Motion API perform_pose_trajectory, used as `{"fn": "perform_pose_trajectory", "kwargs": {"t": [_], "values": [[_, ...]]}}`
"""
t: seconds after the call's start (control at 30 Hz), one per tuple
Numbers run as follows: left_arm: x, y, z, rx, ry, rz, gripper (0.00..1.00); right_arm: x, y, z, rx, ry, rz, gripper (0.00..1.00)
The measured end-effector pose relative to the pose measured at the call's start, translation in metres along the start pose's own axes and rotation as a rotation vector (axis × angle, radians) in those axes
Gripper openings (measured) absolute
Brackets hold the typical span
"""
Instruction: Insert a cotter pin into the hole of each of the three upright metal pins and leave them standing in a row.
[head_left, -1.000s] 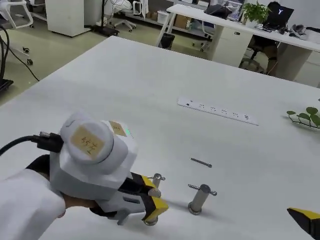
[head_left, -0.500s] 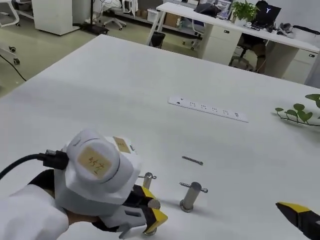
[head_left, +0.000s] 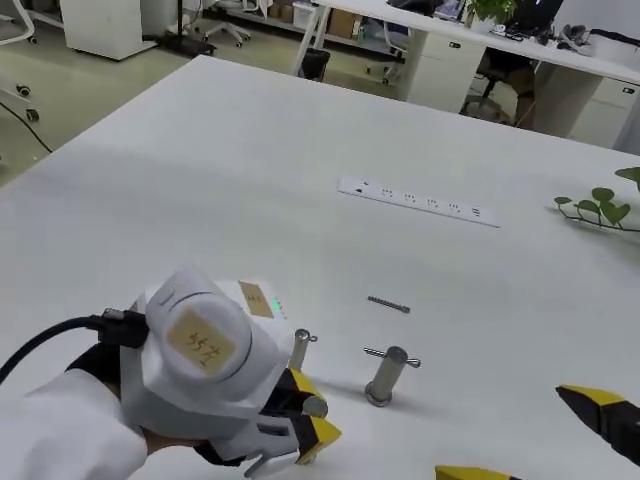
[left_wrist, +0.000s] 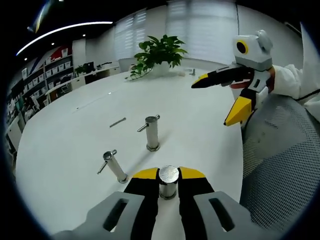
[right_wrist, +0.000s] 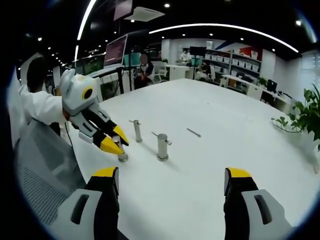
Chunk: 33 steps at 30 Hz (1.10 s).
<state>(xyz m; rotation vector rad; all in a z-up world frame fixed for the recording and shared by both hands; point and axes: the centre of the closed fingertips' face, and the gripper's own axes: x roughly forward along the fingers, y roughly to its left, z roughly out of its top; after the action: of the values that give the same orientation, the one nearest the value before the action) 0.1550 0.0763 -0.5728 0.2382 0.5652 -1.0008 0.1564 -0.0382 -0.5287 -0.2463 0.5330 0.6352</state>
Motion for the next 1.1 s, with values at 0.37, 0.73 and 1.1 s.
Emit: {"fn": "perform_pose_trajectory", "kwargs": {"t": [0.37, 0.73, 1.1], "values": [[-0.003, -0.011, -0.005, 0.123, 0.021, -0.047, 0.32, -0.003, -0.004, 0.0, -0.003, -0.007, -0.026, 0.83], [-0.045, -0.01, 0.009, 0.036, -0.09, -0.109, 0.66, -0.002, -0.011, 0.005, -0.043, 0.013, 0.0, 0.81], [-0.069, 0.009, -0.003, -0.03, -0.093, -0.023, 0.99, 0.014, -0.037, 0.032, -0.194, 0.084, 0.054, 0.7]]}}
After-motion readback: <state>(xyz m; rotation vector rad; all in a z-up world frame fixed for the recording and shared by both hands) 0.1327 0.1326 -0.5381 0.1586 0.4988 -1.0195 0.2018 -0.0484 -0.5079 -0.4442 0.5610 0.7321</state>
